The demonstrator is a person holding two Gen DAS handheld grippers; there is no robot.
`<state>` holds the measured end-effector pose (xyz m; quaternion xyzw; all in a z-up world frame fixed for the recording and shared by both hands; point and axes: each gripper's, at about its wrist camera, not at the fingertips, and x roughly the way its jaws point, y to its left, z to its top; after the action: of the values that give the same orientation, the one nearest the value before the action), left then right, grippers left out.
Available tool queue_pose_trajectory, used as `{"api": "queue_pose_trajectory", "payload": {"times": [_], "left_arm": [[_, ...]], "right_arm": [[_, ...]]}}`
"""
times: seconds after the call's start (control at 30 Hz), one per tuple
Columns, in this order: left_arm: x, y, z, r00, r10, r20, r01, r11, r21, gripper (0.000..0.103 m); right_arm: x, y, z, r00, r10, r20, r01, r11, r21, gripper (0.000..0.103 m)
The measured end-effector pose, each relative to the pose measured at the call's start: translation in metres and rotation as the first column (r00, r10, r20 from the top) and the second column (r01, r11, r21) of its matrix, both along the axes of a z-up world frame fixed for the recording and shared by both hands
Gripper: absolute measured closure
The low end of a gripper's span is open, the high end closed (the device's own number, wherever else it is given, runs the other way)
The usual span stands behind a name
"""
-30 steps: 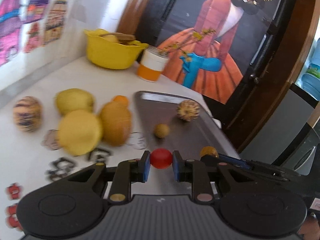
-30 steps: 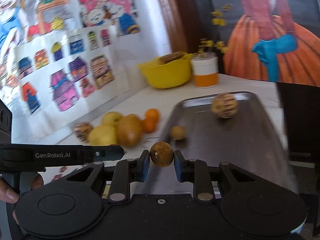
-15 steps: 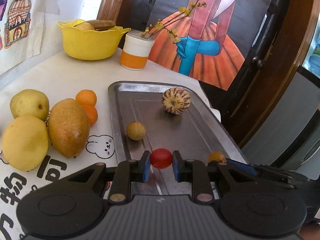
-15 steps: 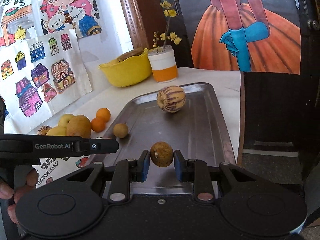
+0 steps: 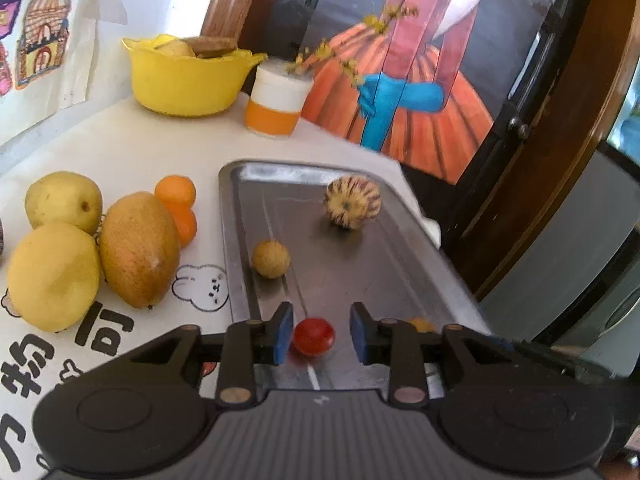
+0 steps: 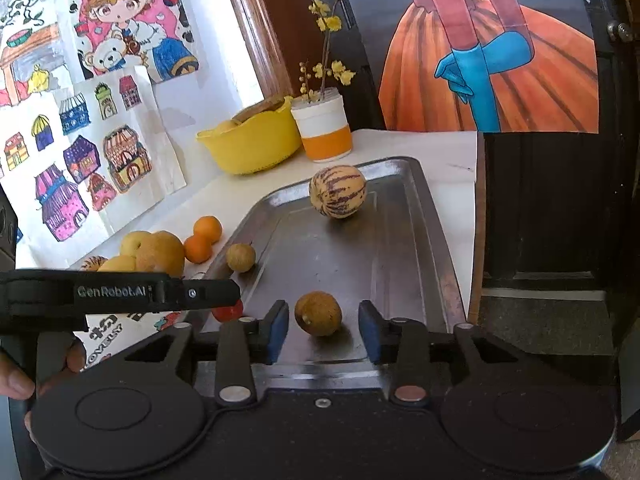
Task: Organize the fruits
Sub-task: 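Carry the tomato with the left tool onto the tray while the right tool releases its brown fruit there, then grasp the second striped pepino melon with the left tool while the right tool reaches toward a yellow lemon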
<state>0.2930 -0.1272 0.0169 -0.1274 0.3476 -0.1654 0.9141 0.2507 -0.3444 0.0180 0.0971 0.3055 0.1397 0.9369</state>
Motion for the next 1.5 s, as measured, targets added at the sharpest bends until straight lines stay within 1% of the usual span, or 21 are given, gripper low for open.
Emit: {"api": "queue_pose_trajectory", "payload": {"times": [0.03,0.07,0.1,0.13,0.17,0.2,0.23,0.27,0.33,0.37,0.47,0.63,0.77,0.9,1.1,1.17,1.37,1.5], "left_arm": [[-0.003,0.002,0.004,1.0,0.005,0.013,-0.005,1.0,-0.016,0.061],[-0.006,0.004,0.008,1.0,0.01,0.024,-0.009,1.0,-0.025,0.057],[-0.01,0.006,0.013,0.999,0.017,0.041,-0.015,0.999,-0.035,0.042],[-0.014,0.008,0.018,0.998,0.03,0.061,-0.027,0.999,-0.041,0.024],[-0.018,0.009,0.022,0.996,0.044,0.082,-0.041,0.998,-0.043,0.019],[-0.025,0.011,0.028,0.992,0.057,0.109,-0.053,0.998,-0.042,0.016],[-0.03,0.012,0.032,0.99,0.057,0.128,-0.053,0.998,-0.038,0.015],[-0.034,0.013,0.037,0.989,0.055,0.14,-0.05,0.998,-0.037,0.014],[-0.045,0.017,0.045,0.984,0.067,0.163,-0.061,0.997,-0.041,0.005],[-0.052,0.02,0.049,0.981,0.074,0.177,-0.067,0.997,-0.045,0.003],[-0.072,0.027,0.059,0.973,0.083,0.214,-0.074,0.996,-0.049,0.001],[-0.105,0.044,0.068,0.963,0.094,0.252,-0.084,0.995,-0.048,0.001],[-0.13,0.06,0.068,0.959,0.101,0.264,-0.094,0.995,-0.037,0.001],[-0.151,0.08,0.064,0.96,0.11,0.256,-0.109,0.994,-0.019,0.001],[-0.176,0.109,0.045,0.969,0.123,0.213,-0.137,0.989,0.054,0.001],[-0.182,0.12,0.036,0.973,0.135,0.189,-0.151,0.986,0.075,0.001],[-0.193,0.153,0.017,0.974,0.197,0.11,-0.211,0.968,0.133,0.001],[-0.194,0.172,0.015,0.968,0.238,0.078,-0.248,0.952,0.179,0.001]], "right_arm": [[-0.003,0.0,0.003,1.0,-0.004,0.011,0.004,1.0,-0.003,0.055],[-0.007,0.0,0.006,1.0,-0.01,0.024,0.01,1.0,-0.009,0.049],[-0.01,0.001,0.009,0.999,-0.015,0.036,0.016,1.0,-0.013,0.046],[-0.014,0.001,0.012,0.999,-0.021,0.049,0.022,1.0,-0.016,0.039],[-0.018,0.001,0.015,0.998,-0.027,0.062,0.028,0.999,-0.016,0.034],[-0.022,0.001,0.019,0.997,-0.031,0.076,0.033,0.999,-0.018,0.032],[-0.027,0.002,0.024,0.995,-0.035,0.09,0.037,0.999,-0.02,0.027],[-0.032,0.003,0.028,0.994,-0.039,0.104,0.042,0.999,-0.024,0.022],[-0.045,0.005,0.038,0.99,-0.043,0.135,0.048,0.998,-0.035,0.016],[-0.051,0.006,0.042,0.988,-0.045,0.149,0.051,0.998,-0.04,0.012],[-0.072,0.01,0.056,0.979,-0.047,0.199,0.058,0.997,-0.05,0.001],[-0.105,0.023,0.075,0.968,-0.045,0.247,0.066,0.995,-0.078,0.001],[-0.126,0.034,0.082,0.97,-0.039,0.238,0.062,0.994,-0.086,0.001],[-0.146,0.046,0.087,0.979,-0.02,0.202,0.039,0.995,-0.089,0.001],[-0.165,0.074,0.083,0.99,0.044,0.134,-0.021,0.986,-0.168,0.001],[-0.169,0.083,0.078,0.993,0.058,0.098,-0.04,0.984,-0.174,0.001],[-0.169,0.107,0.061,0.995,0.093,-0.023,-0.095,0.981,-0.17,0.001],[-0.163,0.127,0.055,0.987,0.133,-0.085,-0.145,0.975,-0.167,0.001]]}}
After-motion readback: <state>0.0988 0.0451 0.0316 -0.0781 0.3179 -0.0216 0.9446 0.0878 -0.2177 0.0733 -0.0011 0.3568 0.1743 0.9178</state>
